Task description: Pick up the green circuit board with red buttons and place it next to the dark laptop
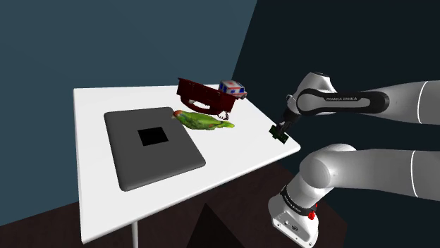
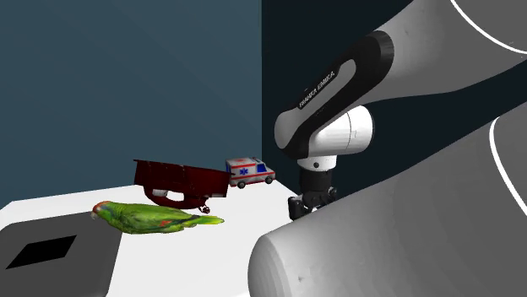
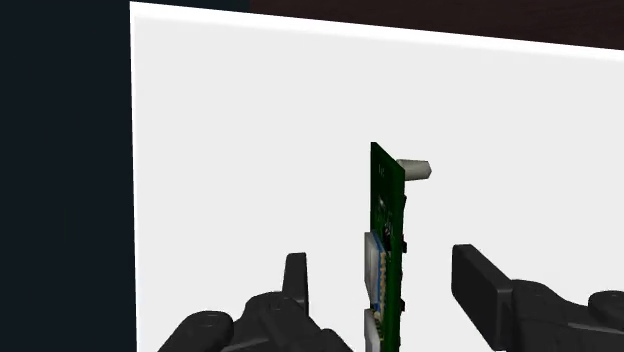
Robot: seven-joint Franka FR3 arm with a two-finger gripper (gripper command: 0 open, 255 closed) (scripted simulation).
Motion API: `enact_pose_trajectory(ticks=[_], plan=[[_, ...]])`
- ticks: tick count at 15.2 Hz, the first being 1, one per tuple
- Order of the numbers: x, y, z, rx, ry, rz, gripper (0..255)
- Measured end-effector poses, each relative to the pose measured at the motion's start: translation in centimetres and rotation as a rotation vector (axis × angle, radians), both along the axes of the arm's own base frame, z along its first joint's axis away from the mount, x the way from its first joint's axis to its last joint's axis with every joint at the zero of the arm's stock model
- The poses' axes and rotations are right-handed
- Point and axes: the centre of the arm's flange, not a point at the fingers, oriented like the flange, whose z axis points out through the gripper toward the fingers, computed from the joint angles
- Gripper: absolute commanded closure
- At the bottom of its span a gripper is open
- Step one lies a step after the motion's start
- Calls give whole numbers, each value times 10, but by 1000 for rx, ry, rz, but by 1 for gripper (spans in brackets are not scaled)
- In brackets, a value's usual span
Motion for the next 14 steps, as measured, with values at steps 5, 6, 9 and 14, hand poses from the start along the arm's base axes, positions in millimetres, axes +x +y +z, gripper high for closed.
enact_pose_trajectory(ticks=[5,6,9,14], plan=[[0,0,0,0,0,0,255],[0,0,0,0,0,0,255],[0,0,0,0,0,0,255],[2,0,20,0,0,0,255]])
